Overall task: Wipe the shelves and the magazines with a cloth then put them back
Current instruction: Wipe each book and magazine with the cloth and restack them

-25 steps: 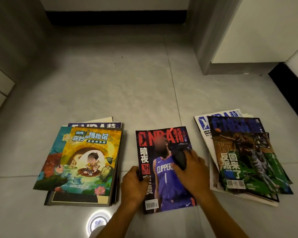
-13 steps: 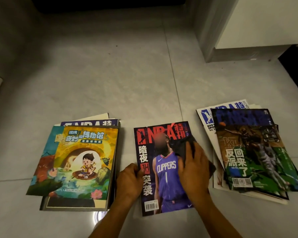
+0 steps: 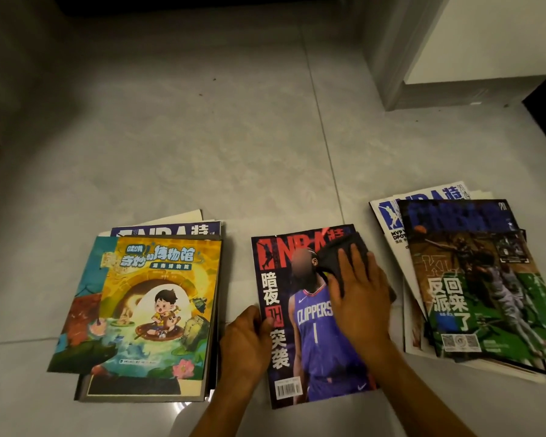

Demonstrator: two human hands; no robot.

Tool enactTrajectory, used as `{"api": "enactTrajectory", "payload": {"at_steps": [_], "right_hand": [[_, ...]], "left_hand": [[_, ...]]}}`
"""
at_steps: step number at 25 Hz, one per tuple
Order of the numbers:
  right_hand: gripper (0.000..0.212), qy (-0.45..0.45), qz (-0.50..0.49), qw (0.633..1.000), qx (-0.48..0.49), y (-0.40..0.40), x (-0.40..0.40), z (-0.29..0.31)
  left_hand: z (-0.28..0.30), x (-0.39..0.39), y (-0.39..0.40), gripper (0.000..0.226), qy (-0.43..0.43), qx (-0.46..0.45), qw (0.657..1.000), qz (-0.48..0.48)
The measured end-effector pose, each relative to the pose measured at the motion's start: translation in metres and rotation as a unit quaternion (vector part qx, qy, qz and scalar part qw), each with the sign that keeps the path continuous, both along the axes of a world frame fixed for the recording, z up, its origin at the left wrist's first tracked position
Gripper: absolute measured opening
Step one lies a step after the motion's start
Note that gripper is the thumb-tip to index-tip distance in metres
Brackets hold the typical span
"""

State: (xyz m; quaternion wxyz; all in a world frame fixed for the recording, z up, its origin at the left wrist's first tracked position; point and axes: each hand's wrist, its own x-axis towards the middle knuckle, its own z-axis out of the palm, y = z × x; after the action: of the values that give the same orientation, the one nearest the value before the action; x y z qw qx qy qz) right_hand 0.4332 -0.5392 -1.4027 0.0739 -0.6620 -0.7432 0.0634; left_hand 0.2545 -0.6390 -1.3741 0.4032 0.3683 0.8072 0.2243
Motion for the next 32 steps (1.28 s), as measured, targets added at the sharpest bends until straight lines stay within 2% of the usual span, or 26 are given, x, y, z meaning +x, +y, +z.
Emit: {"api": "enactTrajectory", "payload": {"at_steps": [1,2,4,5,6,9,11,13,15,17,18,19,21,23,24,25,27,28,29,30,32], "right_hand": [[0.057,0.009,-0.015,1.000,0.006,-0.002,-0.028,0.003],[0.056,0.019,0.032,0.999,0.008,-0.006,-0.053,0.006],[0.053,-0.004,0.251,0.968,-0.002,-0.009,-0.072,0.006],[0.052,-0.025,0.315,0.949,-0.004,-0.001,-0.062,0.006],[0.053,-0.025,0.311,0.950,-0.006,0.011,-0.044,0.004],[0.053,0.014,0.065,0.997,-0.046,0.038,0.012,0.000],[0.053,0.018,-0.012,0.999,-0.042,0.037,0.004,0.005],[0.055,0.017,0.039,0.998,-0.049,0.024,-0.043,0.014],[0.053,0.021,0.206,0.977,-0.046,0.003,-0.087,0.013],[0.053,0.006,0.348,0.937,-0.039,0.010,-0.094,0.011],[0.053,0.002,0.350,0.936,-0.037,0.024,-0.083,0.009],[0.053,-0.001,0.308,0.950,-0.049,0.038,-0.067,0.005],[0.053,0.036,0.141,0.987,-0.063,0.055,-0.024,0.004],[0.053,0.040,0.060,0.995,-0.069,0.037,-0.005,0.009],[0.053,0.028,0.071,0.995,-0.057,0.010,-0.012,0.008],[0.052,0.014,0.124,0.991,-0.042,-0.024,-0.023,0.003],[0.054,-0.023,0.313,0.949,-0.013,-0.083,-0.023,0.011],[0.054,-0.052,0.378,0.924,-0.011,-0.088,-0.007,0.013],[0.053,-0.076,0.400,0.913,-0.005,-0.083,0.017,0.009],[0.052,-0.079,0.361,0.929,0.003,-0.075,0.042,0.006],[0.052,-0.032,0.177,0.983,-0.025,-0.066,0.074,0.011]], "left_hand": [[0.001,0.000,0.000,0.021,0.002,-0.002,1.000,-0.003],[0.000,0.000,0.001,0.018,0.004,-0.003,1.000,-0.003],[0.000,-0.002,0.003,0.011,0.009,-0.002,1.000,0.001],[0.000,-0.002,0.004,0.011,0.005,-0.003,1.000,0.001],[0.000,-0.002,0.003,0.014,-0.005,-0.004,1.000,0.003],[0.002,-0.003,0.003,0.020,-0.012,-0.005,1.000,0.000],[0.003,-0.001,0.002,0.019,-0.009,-0.004,1.000,0.000],[0.006,0.000,0.002,0.016,-0.004,-0.008,1.000,-0.005],[0.007,-0.001,0.004,0.008,-0.011,-0.008,1.000,0.004],[0.008,-0.002,0.006,0.007,-0.012,-0.011,1.000,0.001],[0.007,-0.003,0.005,0.010,-0.011,-0.014,1.000,-0.002],[0.006,-0.005,0.005,0.013,-0.019,-0.016,1.000,-0.001],[0.005,-0.009,0.007,0.017,-0.029,-0.022,0.999,-0.001],[0.005,-0.009,0.008,0.017,-0.021,-0.028,0.999,-0.005],[0.006,-0.011,0.009,0.016,-0.012,-0.026,1.000,-0.007],[0.007,-0.011,0.008,0.012,-0.013,-0.019,1.000,-0.006],[0.010,-0.010,0.008,0.006,-0.040,-0.012,0.999,0.001],[0.011,-0.011,0.009,0.010,-0.057,-0.014,0.998,0.003],[0.010,-0.012,0.008,0.012,-0.074,-0.018,0.997,0.009],[0.009,-0.013,0.009,0.012,-0.080,-0.022,0.996,0.011],[0.007,-0.015,0.009,0.009,-0.073,-0.025,0.997,0.005]]}}
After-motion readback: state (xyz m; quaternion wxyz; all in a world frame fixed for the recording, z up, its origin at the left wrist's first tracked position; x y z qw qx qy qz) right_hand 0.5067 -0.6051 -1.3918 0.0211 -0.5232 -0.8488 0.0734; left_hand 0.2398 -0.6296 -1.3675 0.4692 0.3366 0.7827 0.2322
